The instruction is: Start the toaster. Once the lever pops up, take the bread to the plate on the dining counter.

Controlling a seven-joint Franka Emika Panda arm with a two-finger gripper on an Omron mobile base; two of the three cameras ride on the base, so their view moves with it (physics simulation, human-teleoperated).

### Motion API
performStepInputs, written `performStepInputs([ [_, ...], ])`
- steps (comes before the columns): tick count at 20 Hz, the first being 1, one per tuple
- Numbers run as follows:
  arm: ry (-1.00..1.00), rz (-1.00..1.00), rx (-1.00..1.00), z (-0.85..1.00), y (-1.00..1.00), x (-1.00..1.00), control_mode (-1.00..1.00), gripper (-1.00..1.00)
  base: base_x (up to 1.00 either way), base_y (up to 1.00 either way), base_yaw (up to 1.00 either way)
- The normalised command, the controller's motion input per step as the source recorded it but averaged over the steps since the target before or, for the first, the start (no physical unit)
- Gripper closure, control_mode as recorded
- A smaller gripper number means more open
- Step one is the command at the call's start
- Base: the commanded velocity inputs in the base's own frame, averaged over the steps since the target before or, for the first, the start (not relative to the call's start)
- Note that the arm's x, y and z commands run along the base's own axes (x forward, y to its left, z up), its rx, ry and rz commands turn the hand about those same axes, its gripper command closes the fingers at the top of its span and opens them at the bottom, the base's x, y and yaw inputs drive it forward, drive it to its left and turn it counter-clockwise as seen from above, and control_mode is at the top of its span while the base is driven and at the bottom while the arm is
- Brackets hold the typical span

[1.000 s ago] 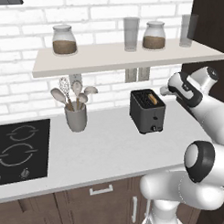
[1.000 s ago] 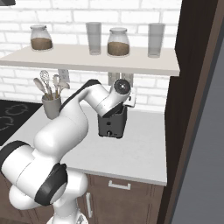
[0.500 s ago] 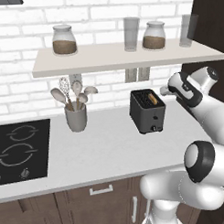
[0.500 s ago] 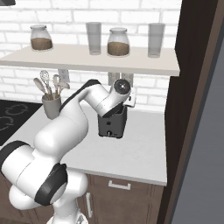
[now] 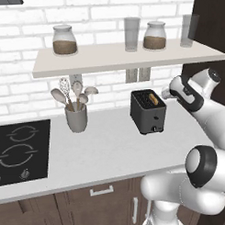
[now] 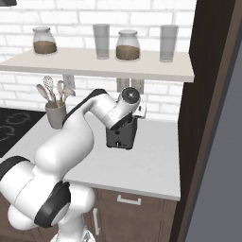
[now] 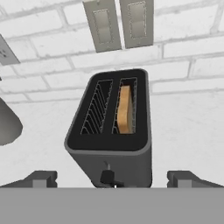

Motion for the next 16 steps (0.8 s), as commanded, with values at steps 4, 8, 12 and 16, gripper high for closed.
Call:
performStepInputs([
  [4, -0.01, 0.00, -0.03, -0.20, 0.10, -0.04, -1.00, -1.00, 0.00, 0.00, 0.00],
  [8, -0.02, 0.00, 0.00, -0.18, 0.15, 0.00, -1.00, -1.00, 0.00, 0.00, 0.00],
  [12, 0.00, 0.00, 0.00, -0.14, 0.14, 0.07, -1.00, -1.00, 0.00, 0.00, 0.00],
  [16, 0.00, -0.07, 0.00, -0.07, 0.30, 0.39, -1.00, -1.00, 0.00, 0.00, 0.00],
])
